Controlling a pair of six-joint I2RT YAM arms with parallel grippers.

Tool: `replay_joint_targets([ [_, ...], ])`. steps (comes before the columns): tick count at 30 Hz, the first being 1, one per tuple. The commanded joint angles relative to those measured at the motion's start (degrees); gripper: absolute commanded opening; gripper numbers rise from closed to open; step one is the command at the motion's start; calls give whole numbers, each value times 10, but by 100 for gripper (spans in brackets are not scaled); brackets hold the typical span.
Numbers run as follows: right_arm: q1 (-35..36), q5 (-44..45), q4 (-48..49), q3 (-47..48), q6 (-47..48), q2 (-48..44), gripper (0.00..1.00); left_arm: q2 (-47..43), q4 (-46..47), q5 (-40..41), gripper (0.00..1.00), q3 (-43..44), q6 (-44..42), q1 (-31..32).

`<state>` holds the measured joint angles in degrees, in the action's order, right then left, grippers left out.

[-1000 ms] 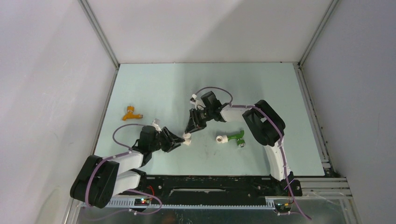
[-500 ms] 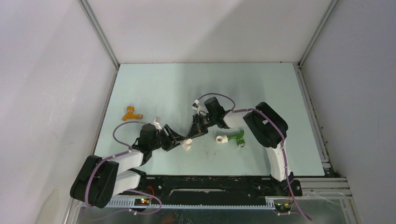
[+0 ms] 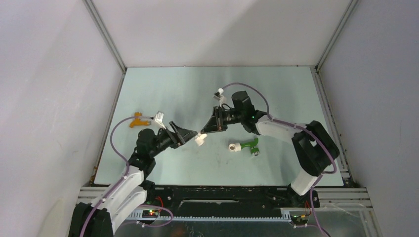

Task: Install the water faucets
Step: Pick up the water faucet from the center of the board.

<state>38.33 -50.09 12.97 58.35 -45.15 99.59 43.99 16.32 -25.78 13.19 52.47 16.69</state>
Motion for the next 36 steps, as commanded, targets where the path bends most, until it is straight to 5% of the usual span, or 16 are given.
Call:
replay_joint_targets([
  [1,2,-2,49,-6,-38,-64,0,10,95,-81,86,16,34,0],
  [6,1,11,61,-6,-56,-100,0,21,192,-119,82,23,92,25],
  [23,-5,24,49,-6,-62,-136,0,39,236,-77,63,34,114,84],
  [30,-11,24,42,-6,-60,-147,0,27,253,-56,64,19,131,84],
  [36,-11,26,45,-6,-62,-148,0,37,287,-56,42,16,146,84],
])
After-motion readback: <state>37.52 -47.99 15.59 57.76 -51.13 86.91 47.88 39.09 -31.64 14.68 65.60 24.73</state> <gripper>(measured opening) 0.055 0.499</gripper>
